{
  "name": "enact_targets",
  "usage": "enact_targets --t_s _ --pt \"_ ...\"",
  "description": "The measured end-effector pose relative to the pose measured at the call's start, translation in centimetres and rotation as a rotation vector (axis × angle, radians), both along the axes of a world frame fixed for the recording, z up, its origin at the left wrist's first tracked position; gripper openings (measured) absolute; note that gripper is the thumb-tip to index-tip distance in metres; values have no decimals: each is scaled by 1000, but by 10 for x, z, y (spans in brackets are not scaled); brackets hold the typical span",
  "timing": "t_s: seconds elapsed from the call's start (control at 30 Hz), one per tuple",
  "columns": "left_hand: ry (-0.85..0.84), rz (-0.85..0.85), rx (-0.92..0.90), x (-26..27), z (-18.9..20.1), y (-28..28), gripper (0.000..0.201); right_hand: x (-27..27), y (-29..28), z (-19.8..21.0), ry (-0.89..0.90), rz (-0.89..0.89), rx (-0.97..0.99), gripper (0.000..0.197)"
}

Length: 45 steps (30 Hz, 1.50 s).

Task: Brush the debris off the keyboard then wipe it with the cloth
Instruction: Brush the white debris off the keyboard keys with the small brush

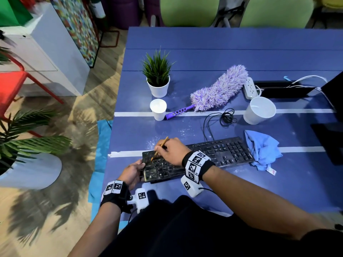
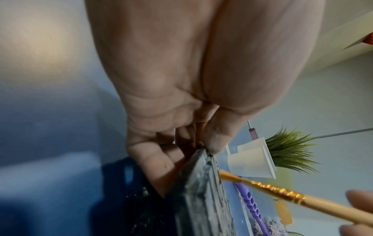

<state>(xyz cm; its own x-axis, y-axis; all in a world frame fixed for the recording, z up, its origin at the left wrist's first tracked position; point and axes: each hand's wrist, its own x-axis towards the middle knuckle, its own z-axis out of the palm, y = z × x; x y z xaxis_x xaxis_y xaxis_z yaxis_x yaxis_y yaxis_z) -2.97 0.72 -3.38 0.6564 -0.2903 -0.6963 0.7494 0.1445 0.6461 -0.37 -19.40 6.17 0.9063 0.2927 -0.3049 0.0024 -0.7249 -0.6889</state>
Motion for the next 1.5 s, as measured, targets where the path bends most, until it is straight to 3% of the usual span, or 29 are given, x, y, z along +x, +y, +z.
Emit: enact_targets --t_s 0.07,0.2,0.27,0.37,0.5,0.6,0.73,0.87,1.0,1.1,1.23,1.33,1.5 --pt "6 8 0 0 1 -1 33 0 2 2 31 23 20 22" --pt "7 16 -7 1 1 -2 34 2 5 -1 -65 -35 -168 32" --pt "8 14 -14 1 1 -1 35 5 4 -3 -91 -80 -114 33" --pt "4 6 -6 1 4 0 34 5 4 0 40 -59 -6 30" --pt "4 0 -16 1 6 -2 36 7 -2 -1 -57 -133 -76 30" --pt "-5 -17 3 2 5 1 36 8 2 2 70 -116 50 26" --pt "-20 -28 12 2 11 -1 34 10 5 0 -42 -183 -47 29" --pt "-17 -20 9 4 10 2 31 14 10 2 78 -220 140 22" --pt "-5 -21 13 3 11 -1 33 15 12 -5 -3 -209 -4 30" --pt "-3 -36 30 3 12 -2 31 16 15 -1 15 -188 85 27" --pt "-3 -22 44 4 10 1 33 20 18 -6 -38 -176 -9 29" --pt "0 -26 20 5 11 1 33 21 20 -4 -19 -165 59 27" --pt "1 -39 29 5 13 1 37 21 5 -10 -11 -216 -90 28"
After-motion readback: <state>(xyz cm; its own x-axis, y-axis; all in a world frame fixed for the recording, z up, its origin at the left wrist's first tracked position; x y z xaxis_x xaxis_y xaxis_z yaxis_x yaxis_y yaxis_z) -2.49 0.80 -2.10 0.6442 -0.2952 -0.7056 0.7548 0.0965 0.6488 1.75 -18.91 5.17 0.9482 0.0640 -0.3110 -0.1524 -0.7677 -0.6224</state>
